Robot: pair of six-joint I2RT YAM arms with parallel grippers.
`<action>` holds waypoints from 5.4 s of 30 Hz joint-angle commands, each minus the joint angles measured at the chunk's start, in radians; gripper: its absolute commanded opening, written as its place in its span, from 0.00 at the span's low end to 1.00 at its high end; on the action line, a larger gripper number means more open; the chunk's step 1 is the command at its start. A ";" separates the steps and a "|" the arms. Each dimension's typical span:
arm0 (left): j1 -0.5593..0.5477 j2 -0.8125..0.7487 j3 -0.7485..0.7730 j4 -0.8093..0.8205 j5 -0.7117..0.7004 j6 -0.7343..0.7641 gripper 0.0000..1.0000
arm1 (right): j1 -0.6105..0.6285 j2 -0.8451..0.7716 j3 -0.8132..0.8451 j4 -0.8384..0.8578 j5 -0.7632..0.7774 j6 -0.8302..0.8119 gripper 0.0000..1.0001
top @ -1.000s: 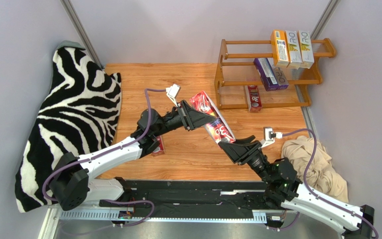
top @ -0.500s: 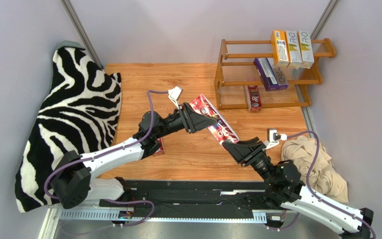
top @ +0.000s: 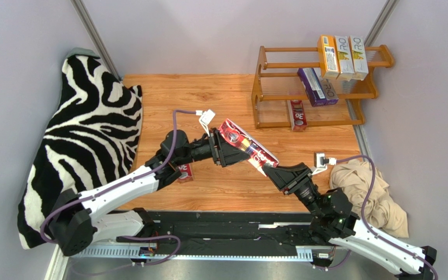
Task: Place and organize the toothpastes onto the shelf
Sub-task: Pick up the toothpaste from the center of the board, then place the toothpaste on the shelf.
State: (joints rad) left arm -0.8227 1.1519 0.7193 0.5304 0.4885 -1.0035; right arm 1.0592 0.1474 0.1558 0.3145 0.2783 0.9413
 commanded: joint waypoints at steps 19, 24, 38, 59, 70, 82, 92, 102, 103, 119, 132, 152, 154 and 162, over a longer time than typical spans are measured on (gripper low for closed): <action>-0.003 -0.339 0.002 -0.690 -0.099 0.402 0.89 | -0.001 -0.115 -0.007 -0.359 0.354 0.188 0.07; -0.003 -0.348 -0.003 -0.708 -0.116 0.413 0.89 | -0.004 -0.121 -0.032 -0.393 0.433 0.228 0.06; -0.003 -0.347 0.011 -0.748 -0.137 0.442 0.89 | -0.208 0.280 0.102 -0.258 0.029 0.177 0.03; -0.001 -0.313 0.031 -0.765 -0.160 0.468 0.89 | -0.958 0.940 0.022 0.730 -0.866 0.543 0.01; -0.001 -0.302 0.029 -0.776 -0.169 0.485 0.89 | -1.217 1.176 -0.078 1.037 -0.968 0.577 0.00; 0.000 -0.281 0.014 -0.761 -0.165 0.487 0.89 | -1.311 1.051 -0.120 0.747 -0.800 0.426 0.00; 0.000 -0.285 0.002 -0.768 -0.169 0.496 0.89 | -1.318 0.916 -0.082 0.556 -0.613 0.387 0.00; 0.000 -0.273 -0.015 -0.753 -0.166 0.493 0.89 | -1.392 1.049 -0.064 0.718 -0.677 0.416 0.00; 0.000 -0.271 -0.015 -0.754 -0.166 0.494 0.89 | -1.395 1.093 -0.056 0.747 -0.707 0.419 0.00; 0.000 -0.238 -0.017 -0.744 -0.172 0.506 0.89 | -1.417 1.371 -0.003 1.137 -0.801 0.516 0.00; 0.000 -0.228 -0.018 -0.745 -0.174 0.506 0.88 | -1.449 1.210 0.073 0.887 -0.742 0.455 0.00; 0.000 -0.230 -0.023 -0.754 -0.176 0.513 0.89 | -1.565 1.259 0.025 0.874 -0.683 0.444 0.00; 0.000 -0.231 -0.023 -0.756 -0.176 0.514 0.88 | -1.576 1.290 0.016 0.897 -0.660 0.448 0.00; 0.000 -0.253 -0.029 -0.774 -0.183 0.525 0.89 | -1.630 1.420 0.018 1.102 -0.650 0.499 0.00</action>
State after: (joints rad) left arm -0.8234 0.9222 0.6987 -0.2497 0.3115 -0.5072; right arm -0.5465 1.5158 0.1616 1.2110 -0.4065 1.4128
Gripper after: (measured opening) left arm 0.887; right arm 0.436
